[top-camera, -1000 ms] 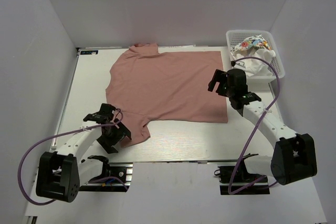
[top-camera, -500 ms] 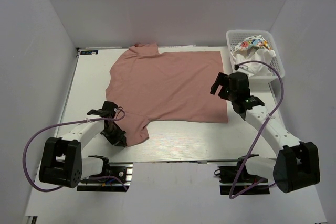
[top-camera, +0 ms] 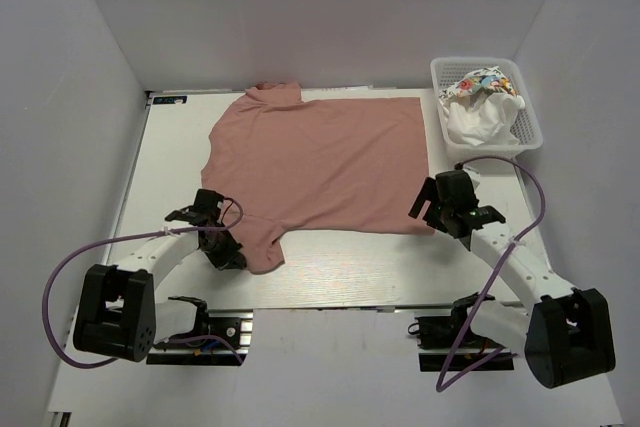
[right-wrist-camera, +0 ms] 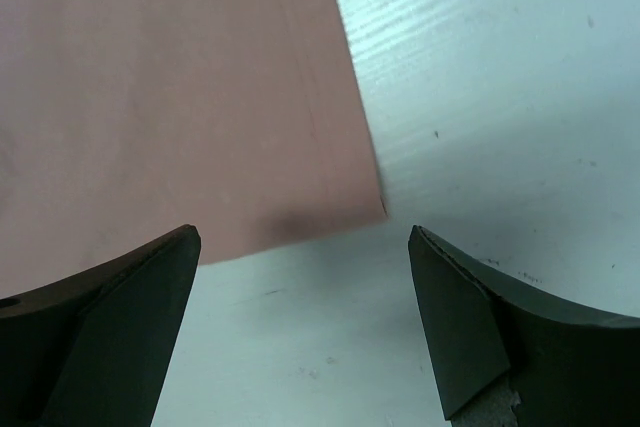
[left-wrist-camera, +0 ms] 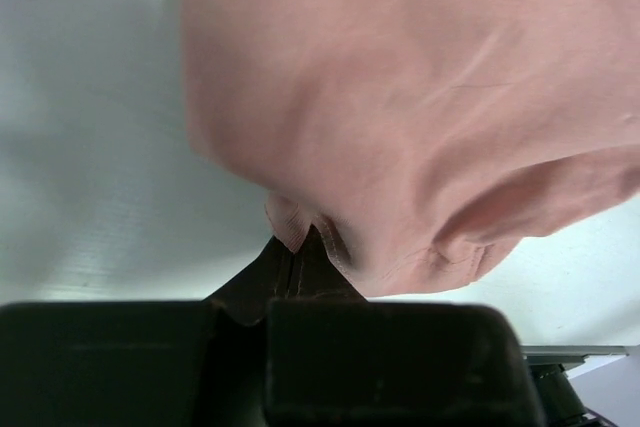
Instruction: Fold and stack the t-shirts
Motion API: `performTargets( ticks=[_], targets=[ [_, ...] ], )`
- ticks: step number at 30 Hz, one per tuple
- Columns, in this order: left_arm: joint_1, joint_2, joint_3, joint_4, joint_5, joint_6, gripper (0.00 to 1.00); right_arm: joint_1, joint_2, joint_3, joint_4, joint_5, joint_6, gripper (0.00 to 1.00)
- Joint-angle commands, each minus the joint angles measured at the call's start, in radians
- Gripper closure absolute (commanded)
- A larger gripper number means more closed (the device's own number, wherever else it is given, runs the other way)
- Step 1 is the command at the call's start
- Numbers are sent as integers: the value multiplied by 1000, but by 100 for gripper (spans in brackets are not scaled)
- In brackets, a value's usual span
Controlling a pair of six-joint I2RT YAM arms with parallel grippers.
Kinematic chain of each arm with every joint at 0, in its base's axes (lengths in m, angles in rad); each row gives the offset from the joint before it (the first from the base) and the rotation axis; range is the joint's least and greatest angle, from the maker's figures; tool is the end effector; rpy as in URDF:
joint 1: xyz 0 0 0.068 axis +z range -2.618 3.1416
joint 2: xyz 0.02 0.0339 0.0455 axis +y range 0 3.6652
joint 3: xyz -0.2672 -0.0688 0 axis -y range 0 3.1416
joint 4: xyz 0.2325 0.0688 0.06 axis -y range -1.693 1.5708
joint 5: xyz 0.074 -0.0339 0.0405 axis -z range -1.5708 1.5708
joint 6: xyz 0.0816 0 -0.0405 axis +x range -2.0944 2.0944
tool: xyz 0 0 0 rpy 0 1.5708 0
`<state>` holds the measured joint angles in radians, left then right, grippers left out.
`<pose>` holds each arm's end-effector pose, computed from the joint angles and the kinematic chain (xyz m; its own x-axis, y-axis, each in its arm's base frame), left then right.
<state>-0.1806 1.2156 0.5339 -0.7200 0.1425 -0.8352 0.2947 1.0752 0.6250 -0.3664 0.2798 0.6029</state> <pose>0.1666 -0.0422 0.1115 -0.8000 -0.6000 -0.0091 -0.5839 0.7818 -0.2187 0.2293 0.0460 0.1903 -0.6301 0.3783 -0.6781 0.3145 0.9228 0.2225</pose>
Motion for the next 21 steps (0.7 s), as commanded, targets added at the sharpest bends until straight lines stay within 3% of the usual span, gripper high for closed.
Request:
performTargets(
  ticks=[1, 14, 21],
  targets=[
    [-3, 1, -29, 83, -43, 50, 100, -9, 11, -28, 19, -20, 47, 10],
    [-3, 9, -38, 93, -27, 50, 100, -42, 288, 18, 17, -59, 70, 10],
    [-3, -10, -18, 74, -37, 59, 100, -55, 357, 42, 0, -24, 89, 10]
  ],
)
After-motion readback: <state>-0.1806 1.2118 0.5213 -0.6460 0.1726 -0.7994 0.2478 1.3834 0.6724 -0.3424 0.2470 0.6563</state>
